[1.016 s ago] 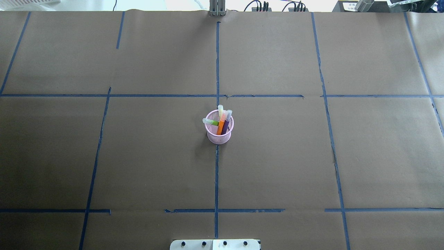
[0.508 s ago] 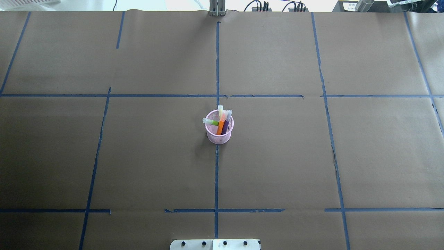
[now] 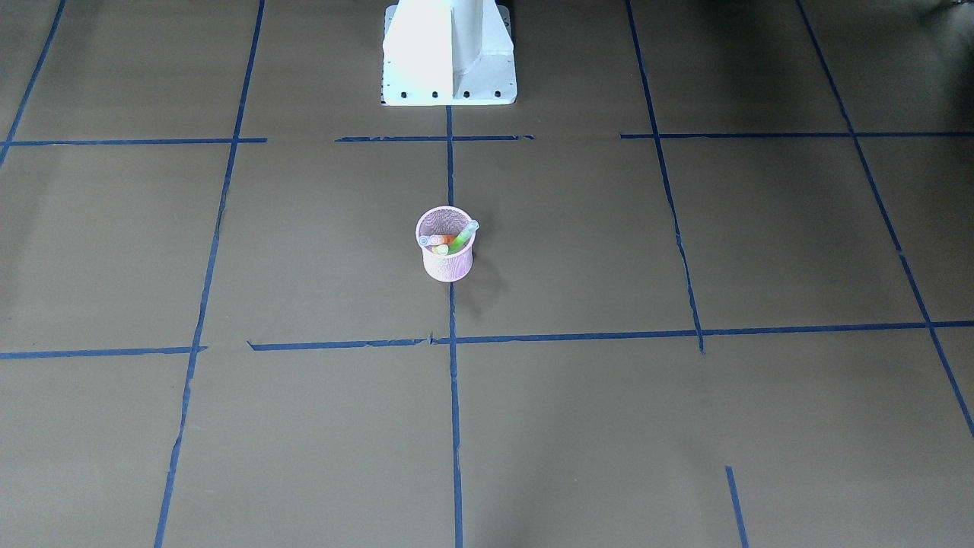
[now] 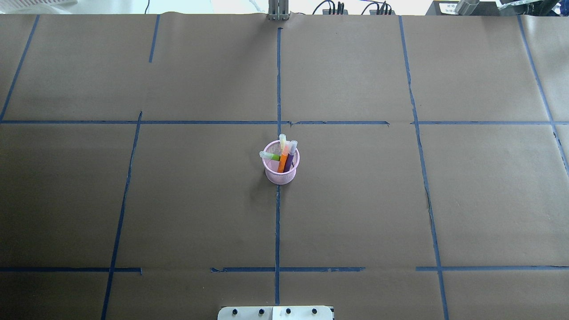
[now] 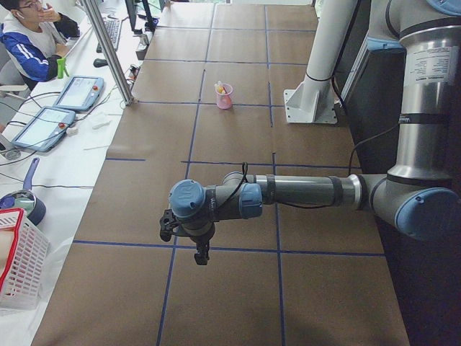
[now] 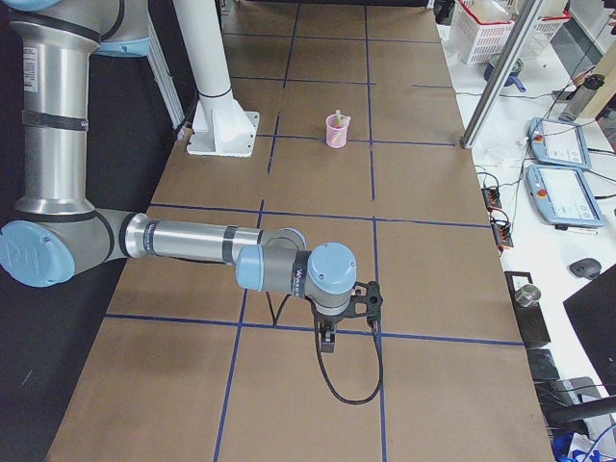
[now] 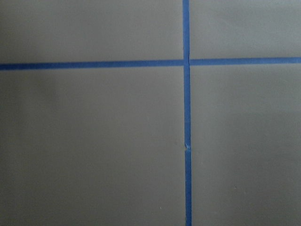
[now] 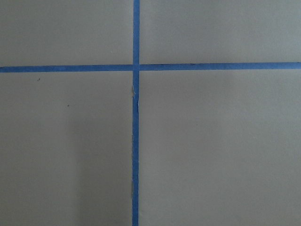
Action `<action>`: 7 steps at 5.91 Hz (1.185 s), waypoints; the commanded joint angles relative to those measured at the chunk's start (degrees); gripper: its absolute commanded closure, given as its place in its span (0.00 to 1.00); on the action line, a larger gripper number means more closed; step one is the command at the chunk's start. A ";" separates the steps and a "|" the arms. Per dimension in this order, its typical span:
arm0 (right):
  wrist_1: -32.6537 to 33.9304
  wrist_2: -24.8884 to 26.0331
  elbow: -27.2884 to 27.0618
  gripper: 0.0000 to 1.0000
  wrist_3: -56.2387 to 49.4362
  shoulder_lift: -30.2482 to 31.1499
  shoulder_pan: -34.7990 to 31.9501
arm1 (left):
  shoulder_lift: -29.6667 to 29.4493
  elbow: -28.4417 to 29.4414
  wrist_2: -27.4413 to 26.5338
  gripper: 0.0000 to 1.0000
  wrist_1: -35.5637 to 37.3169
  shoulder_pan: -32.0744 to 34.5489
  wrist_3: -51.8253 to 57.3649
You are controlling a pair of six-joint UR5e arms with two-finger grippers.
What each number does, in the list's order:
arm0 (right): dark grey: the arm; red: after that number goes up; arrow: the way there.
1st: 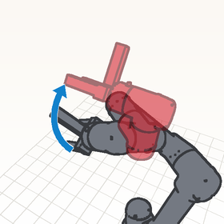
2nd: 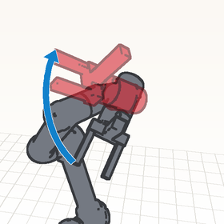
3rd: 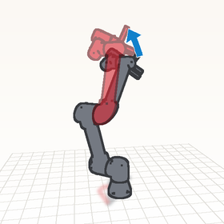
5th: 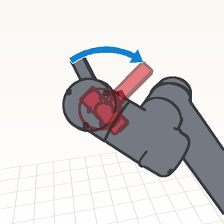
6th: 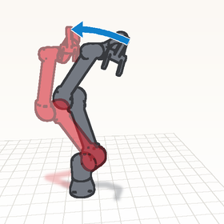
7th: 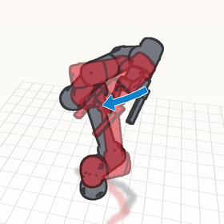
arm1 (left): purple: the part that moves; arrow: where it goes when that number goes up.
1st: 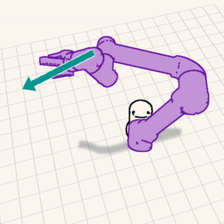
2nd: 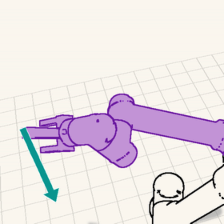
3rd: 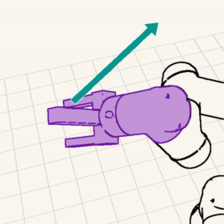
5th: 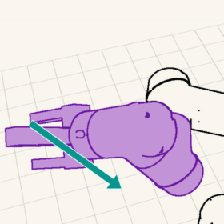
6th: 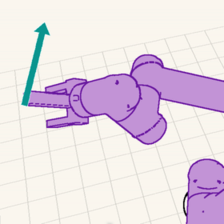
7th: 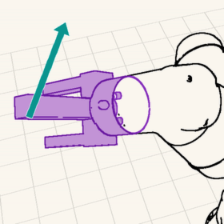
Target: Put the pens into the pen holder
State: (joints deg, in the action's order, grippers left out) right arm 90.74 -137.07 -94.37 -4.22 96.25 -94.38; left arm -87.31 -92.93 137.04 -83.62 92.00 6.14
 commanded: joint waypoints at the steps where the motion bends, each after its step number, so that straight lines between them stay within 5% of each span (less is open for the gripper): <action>1: 0.05 -0.04 0.24 0.00 0.26 0.17 -0.10 | 0.83 -0.07 0.07 0.00 -0.32 -0.16 -0.78; 7: -0.47 -0.39 0.59 0.00 1.23 -0.01 -0.36 | 0.74 0.56 -0.28 0.00 -0.76 -0.24 -0.51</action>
State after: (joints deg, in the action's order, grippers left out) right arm 90.38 -137.39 -93.79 -3.02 96.22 -94.77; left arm -86.56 -92.43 136.86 -84.31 91.78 5.60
